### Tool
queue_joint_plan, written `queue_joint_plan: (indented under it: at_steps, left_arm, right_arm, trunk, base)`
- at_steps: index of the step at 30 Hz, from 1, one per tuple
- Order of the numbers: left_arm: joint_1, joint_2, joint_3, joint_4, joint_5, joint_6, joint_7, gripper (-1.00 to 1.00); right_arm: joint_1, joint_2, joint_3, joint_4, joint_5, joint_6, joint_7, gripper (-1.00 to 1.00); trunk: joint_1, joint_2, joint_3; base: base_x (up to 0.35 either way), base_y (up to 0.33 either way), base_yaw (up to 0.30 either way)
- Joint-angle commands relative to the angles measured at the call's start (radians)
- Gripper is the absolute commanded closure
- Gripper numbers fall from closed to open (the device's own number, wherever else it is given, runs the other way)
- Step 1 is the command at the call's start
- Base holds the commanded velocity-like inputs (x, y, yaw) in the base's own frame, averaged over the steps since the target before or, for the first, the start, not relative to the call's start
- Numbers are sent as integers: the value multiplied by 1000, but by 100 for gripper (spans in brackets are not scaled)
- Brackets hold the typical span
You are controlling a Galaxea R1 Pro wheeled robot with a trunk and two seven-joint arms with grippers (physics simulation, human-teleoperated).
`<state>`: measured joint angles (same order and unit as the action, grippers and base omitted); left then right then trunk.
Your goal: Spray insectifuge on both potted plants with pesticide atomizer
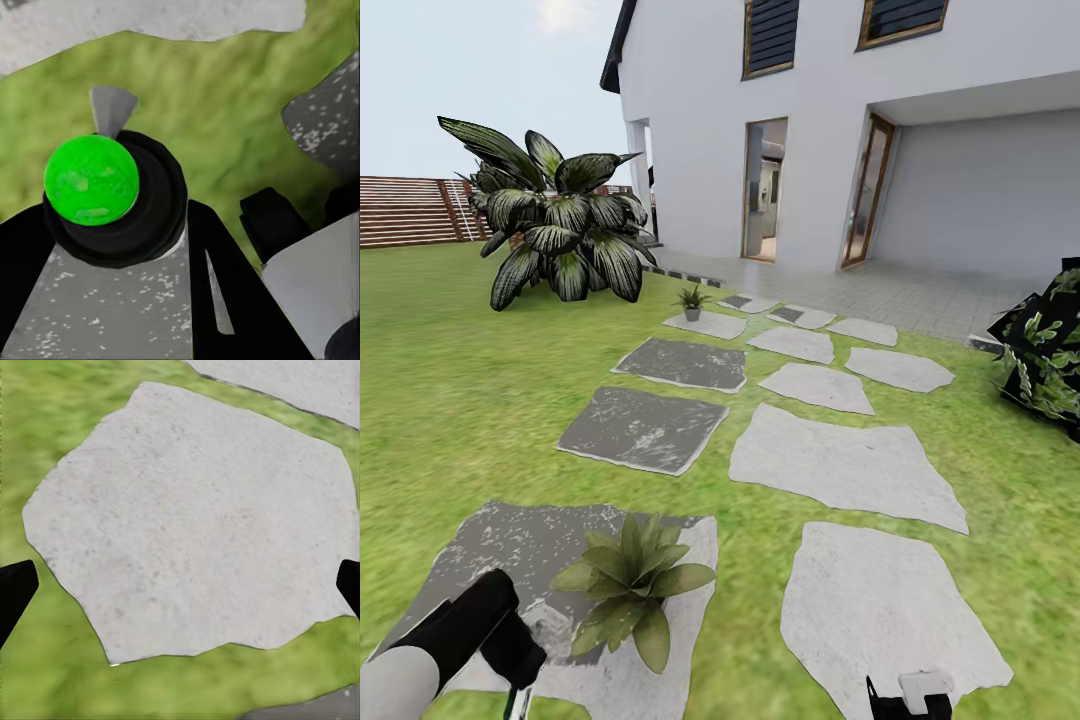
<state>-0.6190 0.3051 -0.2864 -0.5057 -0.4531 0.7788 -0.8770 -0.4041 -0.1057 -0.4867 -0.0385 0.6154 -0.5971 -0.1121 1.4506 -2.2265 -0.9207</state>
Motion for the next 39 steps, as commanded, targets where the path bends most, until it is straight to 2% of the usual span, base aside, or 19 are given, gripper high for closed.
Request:
queue_joint_plan:
  at_steps: [1,4,11,17,25,32,34,35,37,38,39]
  left_arm:
    - [-9,2,2,-5,-12,2,-18,100]
    - [-29,6,7,-12,-16,3,-40,100]
    - [-51,11,8,-19,-20,8,-46,100]
    - [-83,12,7,-20,-22,10,-46,100]
    - [-171,12,6,-20,-55,86,-48,100]
    - [-178,13,-2,-11,-56,88,-55,100]
    - [-174,16,-5,-9,-58,82,-86,100]
    - [-173,18,-9,-9,-62,80,-107,100]
    - [-171,20,-40,-10,-97,76,-172,100]
    - [-171,21,-63,-15,-140,75,-218,100]
    - [-171,20,-69,-17,-159,75,-236,100]
  right_arm:
    - [-1,0,-3,1,11,-3,-8,-100]
    - [-1,0,-3,1,11,-3,-8,-100]
    - [-1,0,-3,2,10,-3,-8,-100]
    - [-1,0,-3,1,10,-3,-8,-100]
    - [-1,-1,-4,1,10,-3,-8,-100]
    - [-1,-1,-4,1,10,-3,-8,-100]
    - [-1,-1,-4,1,10,-3,-8,-100]
    - [-1,-1,-4,1,10,-3,-8,-100]
    - [-1,-1,-4,1,10,-3,-8,-100]
    - [-1,-1,-4,0,10,-3,-9,-100]
    - [-1,-1,-4,0,10,-3,-9,-100]
  trunk:
    - [0,0,-1]
    - [0,0,-1]
    - [0,0,-1]
    - [0,0,-1]
    - [0,0,-1]
    - [0,0,-1]
    - [0,0,-1]
    - [0,0,-1]
    - [0,0,-1]
    - [0,0,-1]
    - [0,0,-1]
  base:
    - [0,0,0]
    - [0,0,0]
    - [-4,0,0]
    - [-224,0,0]
    - [-20,0,0]
    - [0,0,0]
    - [0,0,0]
    - [0,0,0]
    - [0,0,0]
    - [0,0,0]
    - [0,0,0]
